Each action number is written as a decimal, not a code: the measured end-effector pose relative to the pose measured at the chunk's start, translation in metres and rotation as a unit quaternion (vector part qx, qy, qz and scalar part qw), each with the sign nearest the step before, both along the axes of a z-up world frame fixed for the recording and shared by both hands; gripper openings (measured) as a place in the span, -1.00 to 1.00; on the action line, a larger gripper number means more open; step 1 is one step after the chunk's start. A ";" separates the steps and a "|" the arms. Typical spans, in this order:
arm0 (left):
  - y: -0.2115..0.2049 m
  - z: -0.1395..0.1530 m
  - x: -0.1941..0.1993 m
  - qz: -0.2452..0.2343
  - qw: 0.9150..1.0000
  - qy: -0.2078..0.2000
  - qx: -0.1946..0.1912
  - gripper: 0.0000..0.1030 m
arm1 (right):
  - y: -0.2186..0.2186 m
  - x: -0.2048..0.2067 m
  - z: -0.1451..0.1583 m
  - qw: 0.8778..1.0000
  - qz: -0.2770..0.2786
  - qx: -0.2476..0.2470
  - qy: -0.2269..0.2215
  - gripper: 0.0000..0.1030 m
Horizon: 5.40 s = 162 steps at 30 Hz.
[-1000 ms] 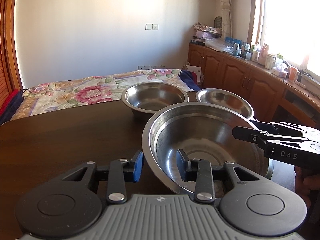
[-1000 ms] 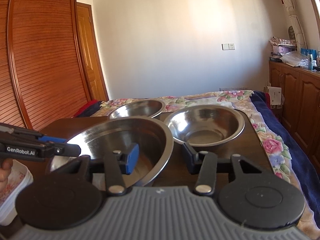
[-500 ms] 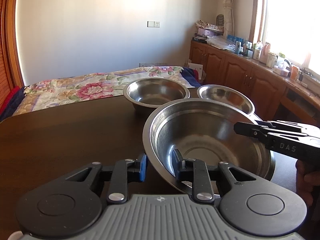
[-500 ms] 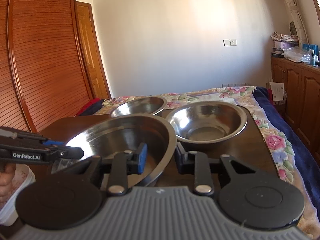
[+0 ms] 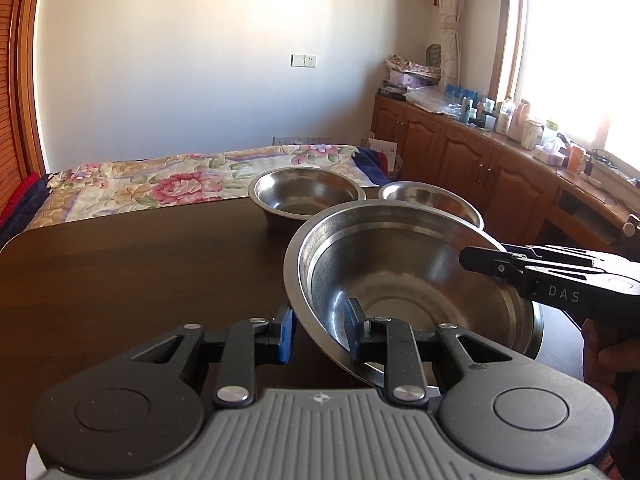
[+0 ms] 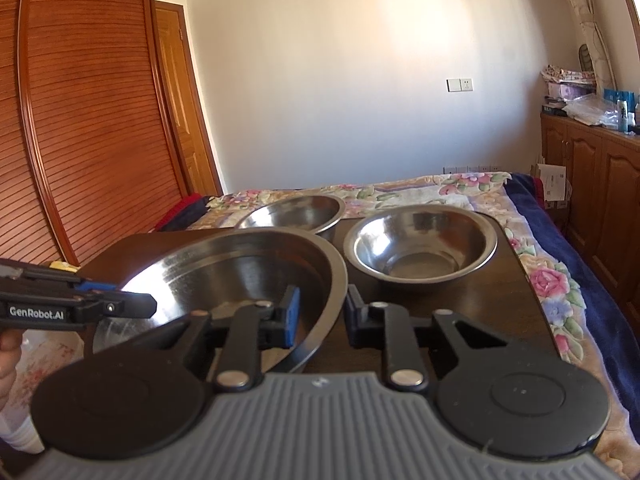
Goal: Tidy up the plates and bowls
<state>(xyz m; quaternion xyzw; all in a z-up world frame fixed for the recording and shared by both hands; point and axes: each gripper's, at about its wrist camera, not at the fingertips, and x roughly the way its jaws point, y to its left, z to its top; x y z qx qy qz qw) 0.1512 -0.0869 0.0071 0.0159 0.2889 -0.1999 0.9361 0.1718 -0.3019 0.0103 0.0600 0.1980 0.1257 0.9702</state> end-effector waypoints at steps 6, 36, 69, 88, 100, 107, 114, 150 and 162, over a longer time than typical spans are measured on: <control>0.003 0.001 -0.017 -0.007 1.000 -0.004 -0.006 -0.46 | 0.003 -0.016 0.005 1.000 -0.006 -0.003 -0.003 -0.50; 0.006 -0.003 -0.090 -0.030 0.999 -0.016 -0.003 -0.45 | 0.008 -0.077 0.000 1.000 -0.022 -0.011 0.008 -0.50; 0.010 -0.014 -0.085 -0.031 0.999 -0.001 0.008 -0.24 | -0.002 -0.088 -0.011 0.999 -0.023 0.003 0.022 -0.25; 0.020 0.024 -0.007 -0.006 0.999 -0.030 0.021 0.00 | -0.027 -0.019 0.062 0.998 0.015 -0.064 -0.025 -0.12; 0.003 0.028 0.070 0.003 0.999 -0.017 0.045 0.00 | -0.023 0.083 0.048 0.995 0.069 -0.052 0.044 -0.28; -0.010 0.018 0.106 -0.002 0.998 -0.006 0.057 -0.04 | -0.010 0.127 0.038 0.988 0.110 -0.061 0.084 -0.50; -0.015 0.008 0.138 -0.002 0.998 0.006 0.059 -0.06 | 0.003 0.164 0.032 0.982 0.128 -0.090 0.105 -0.50; -0.007 0.009 0.157 0.015 0.999 0.033 0.021 -0.78 | 0.004 0.187 0.021 0.976 0.121 -0.023 0.177 -0.80; -0.004 0.040 0.123 0.010 1.000 -0.011 0.014 -0.79 | 0.007 0.154 0.053 0.985 0.113 -0.032 0.125 -0.82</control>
